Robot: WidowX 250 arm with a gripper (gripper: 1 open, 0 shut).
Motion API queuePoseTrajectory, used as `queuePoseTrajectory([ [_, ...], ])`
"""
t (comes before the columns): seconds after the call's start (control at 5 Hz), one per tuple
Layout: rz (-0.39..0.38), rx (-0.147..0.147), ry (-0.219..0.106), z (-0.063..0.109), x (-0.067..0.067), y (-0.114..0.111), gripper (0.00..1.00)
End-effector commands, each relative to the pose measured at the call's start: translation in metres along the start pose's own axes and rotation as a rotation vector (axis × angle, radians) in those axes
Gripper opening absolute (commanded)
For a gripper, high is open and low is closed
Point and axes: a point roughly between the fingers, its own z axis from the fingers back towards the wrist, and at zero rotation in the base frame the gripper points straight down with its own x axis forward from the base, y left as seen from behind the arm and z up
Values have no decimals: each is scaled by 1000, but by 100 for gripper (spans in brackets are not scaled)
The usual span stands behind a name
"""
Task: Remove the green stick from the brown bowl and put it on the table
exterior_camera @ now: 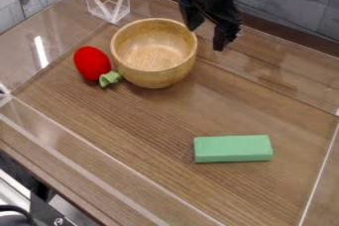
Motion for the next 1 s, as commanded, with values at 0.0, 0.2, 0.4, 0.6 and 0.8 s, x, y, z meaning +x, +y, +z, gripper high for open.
queuePoseTrajectory([
  [0.0,32,50,-81,16,12,8,100],
  [0.2,35,39,-54,15,7,12,100],
  [0.4,38,28,-30,15,2,16,100],
  [0.6,-8,-6,-15,5,-3,23,100],
  [0.8,-54,-40,-6,-4,-6,30,100],
])
